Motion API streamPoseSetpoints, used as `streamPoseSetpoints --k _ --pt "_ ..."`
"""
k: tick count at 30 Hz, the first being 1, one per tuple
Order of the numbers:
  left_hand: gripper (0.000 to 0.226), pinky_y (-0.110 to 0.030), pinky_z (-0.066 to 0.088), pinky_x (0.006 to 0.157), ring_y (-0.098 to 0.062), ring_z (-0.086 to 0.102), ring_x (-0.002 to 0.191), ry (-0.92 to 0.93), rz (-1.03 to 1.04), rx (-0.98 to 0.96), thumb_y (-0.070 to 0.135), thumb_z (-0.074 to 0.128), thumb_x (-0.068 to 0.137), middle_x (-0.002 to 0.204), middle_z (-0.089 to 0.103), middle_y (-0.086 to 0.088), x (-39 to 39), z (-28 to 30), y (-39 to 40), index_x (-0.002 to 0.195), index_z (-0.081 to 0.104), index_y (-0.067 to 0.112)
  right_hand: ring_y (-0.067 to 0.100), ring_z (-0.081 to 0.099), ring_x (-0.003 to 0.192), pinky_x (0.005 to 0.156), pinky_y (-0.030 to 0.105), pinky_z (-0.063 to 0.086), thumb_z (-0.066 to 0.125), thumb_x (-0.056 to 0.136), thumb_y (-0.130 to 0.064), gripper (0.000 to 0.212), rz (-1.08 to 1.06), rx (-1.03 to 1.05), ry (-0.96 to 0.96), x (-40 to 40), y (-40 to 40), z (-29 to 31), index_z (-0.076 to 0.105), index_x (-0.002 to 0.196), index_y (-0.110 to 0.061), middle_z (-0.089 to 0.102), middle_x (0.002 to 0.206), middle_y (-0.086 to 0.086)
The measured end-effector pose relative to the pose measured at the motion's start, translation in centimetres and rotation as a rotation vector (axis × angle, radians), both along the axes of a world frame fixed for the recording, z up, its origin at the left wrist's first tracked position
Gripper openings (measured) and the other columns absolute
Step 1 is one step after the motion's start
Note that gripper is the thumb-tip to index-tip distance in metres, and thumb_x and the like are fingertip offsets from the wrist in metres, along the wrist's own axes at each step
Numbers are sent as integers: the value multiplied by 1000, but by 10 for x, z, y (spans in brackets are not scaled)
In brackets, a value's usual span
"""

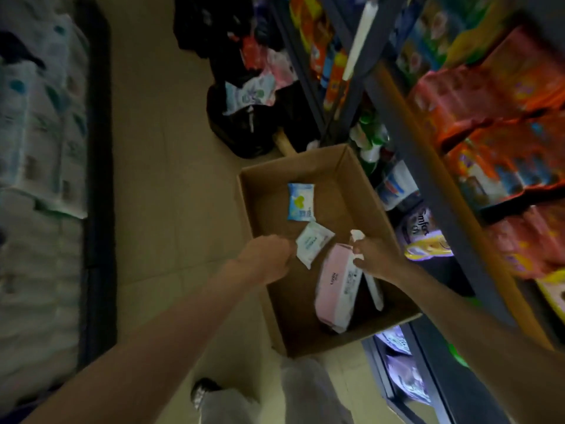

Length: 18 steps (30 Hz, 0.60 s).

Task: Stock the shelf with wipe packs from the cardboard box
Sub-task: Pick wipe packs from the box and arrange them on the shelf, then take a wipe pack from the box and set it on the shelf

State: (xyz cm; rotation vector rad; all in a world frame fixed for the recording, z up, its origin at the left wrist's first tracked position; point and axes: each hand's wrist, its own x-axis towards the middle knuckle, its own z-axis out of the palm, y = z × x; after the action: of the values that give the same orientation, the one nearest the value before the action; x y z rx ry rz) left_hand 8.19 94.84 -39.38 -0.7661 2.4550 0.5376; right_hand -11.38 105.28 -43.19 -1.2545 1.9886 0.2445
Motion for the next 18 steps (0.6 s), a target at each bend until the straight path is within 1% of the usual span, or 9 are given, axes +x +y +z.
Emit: streamPoseSetpoints --k 1,4,5,7,9,12,14,16,18 --pt "30 -42 48 93 -29 57 112 -4 13 20 18 41 91 120 58 -10 -7 -16 4 115 56 13 23 43 129 104 20 19 45 95 -12 31 4 -1 11 -7 0 -20 52 123 0 54 129 14" --pt "32 -42 49 92 -28 57 111 -24 29 19 21 39 93 122 58 -9 -23 -52 11 120 54 14 30 36 131 106 31 28 41 94 -7 37 131 -31 118 -25 -6 -77 43 131 1 38 140 18" --pt "32 -42 49 91 -27 57 110 -39 14 3 22 38 94 123 57 -9 -26 -61 11 122 53 14 31 39 127 103 34 33 40 94 -6 36 152 -60 148 -30 -11 -94 43 130 0 37 140 18" --pt "32 -40 49 90 -26 57 111 -55 -3 -13 22 38 95 124 55 -8 -29 -78 10 123 51 15 33 47 116 93 39 42 38 94 -5 29 174 -73 176 -37 -19 -121 50 121 -1 43 132 16" --pt "31 -39 49 91 -25 57 111 -45 24 11 20 38 95 124 55 -6 -29 -92 8 122 52 15 31 52 110 86 39 45 40 95 -8 25 240 -43 234 -40 -30 -135 58 112 -2 48 125 14" --pt "27 -37 49 90 -25 57 110 6 105 47 18 40 94 122 56 -3 -27 -104 8 115 57 16 28 58 106 83 35 47 41 96 -12 25 369 -33 300 -45 -40 -147 61 108 -4 57 117 13" --pt "27 -37 49 89 -25 58 109 31 161 53 17 41 94 121 57 -4 -26 -105 8 115 57 15 26 62 99 78 33 48 41 96 -12 24 433 -21 304 -42 -42 -143 62 104 -5 62 110 13" --pt "31 -38 48 90 -26 57 110 48 226 76 15 42 93 124 55 -6 -24 -100 8 122 54 14 27 63 95 71 32 46 42 97 -16 25 455 -36 242 -32 -46 -125 63 104 -6 64 106 13" --pt "39 -37 46 93 -28 54 116 43 257 111 15 44 92 131 50 -9 -23 -90 6 131 44 12 27 61 94 68 29 40 44 96 -19 25 493 -99 159 -17 -52 -92 64 108 -9 64 105 13"
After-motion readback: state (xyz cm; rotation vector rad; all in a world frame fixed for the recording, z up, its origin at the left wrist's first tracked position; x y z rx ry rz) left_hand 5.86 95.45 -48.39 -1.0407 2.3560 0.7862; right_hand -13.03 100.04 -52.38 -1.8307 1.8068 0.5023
